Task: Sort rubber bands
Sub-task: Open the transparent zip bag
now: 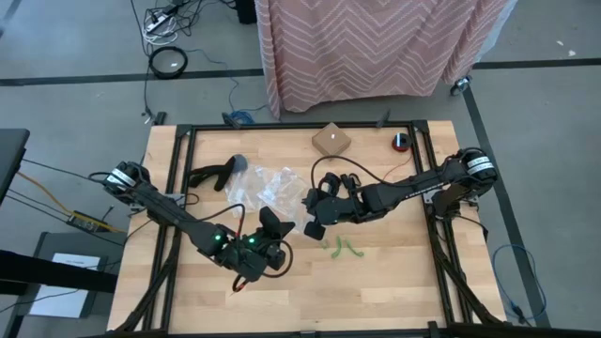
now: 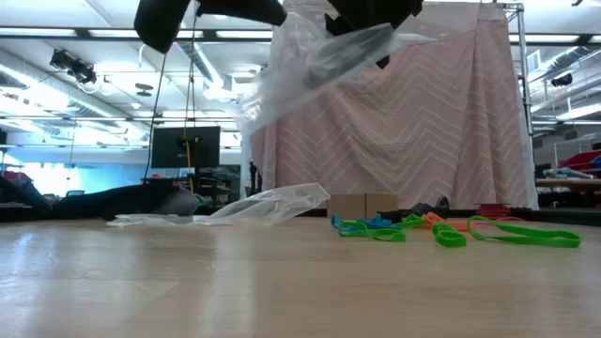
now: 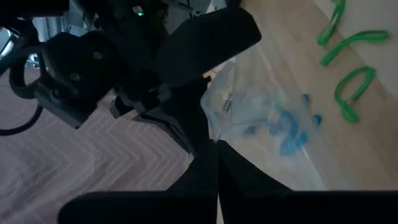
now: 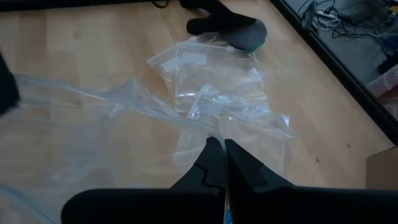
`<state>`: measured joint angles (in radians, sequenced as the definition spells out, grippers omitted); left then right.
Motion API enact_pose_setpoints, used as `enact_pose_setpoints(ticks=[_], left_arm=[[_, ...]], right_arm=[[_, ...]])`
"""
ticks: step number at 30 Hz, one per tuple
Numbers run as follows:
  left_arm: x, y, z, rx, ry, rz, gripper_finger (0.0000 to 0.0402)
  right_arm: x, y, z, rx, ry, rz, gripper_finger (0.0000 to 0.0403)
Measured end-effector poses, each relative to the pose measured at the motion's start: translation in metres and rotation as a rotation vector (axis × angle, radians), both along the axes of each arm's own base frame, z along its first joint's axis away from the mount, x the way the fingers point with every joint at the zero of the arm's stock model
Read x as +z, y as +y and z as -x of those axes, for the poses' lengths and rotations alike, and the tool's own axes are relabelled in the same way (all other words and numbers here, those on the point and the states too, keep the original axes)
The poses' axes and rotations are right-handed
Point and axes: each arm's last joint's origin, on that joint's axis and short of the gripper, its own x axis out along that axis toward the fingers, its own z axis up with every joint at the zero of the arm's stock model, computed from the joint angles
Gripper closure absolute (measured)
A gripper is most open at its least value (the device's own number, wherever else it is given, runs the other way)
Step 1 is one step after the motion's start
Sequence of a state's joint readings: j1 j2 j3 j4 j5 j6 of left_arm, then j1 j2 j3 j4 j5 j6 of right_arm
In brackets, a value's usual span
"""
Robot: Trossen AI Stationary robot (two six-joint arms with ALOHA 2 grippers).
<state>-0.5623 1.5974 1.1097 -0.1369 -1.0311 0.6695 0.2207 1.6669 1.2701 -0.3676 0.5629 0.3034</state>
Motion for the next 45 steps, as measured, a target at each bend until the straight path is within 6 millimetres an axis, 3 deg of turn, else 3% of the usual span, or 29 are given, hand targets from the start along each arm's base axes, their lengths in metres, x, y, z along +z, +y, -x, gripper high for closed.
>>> enact_pose_setpoints(ticks=[13, 20, 45], left_arm=[[0.001, 0.001, 0.001, 0.024, 0.01, -0.012, 0.0399], [-0.009, 0.012, 0.003, 0.058, 0.082, 0.041, 0.0399], [-0.009, 0.004, 0.008, 0.021, 0.085, 0.078, 0.0401]], right_arm=[[-0.003, 0.0, 0.003, 0.014, 0.047, 0.005, 0.0403], [0.001, 0.004, -0.001, 0.079, 0.015, 0.052, 0.0403], [-0.005, -0.01, 0.005, -0.054, 0.084, 0.042, 0.0403]])
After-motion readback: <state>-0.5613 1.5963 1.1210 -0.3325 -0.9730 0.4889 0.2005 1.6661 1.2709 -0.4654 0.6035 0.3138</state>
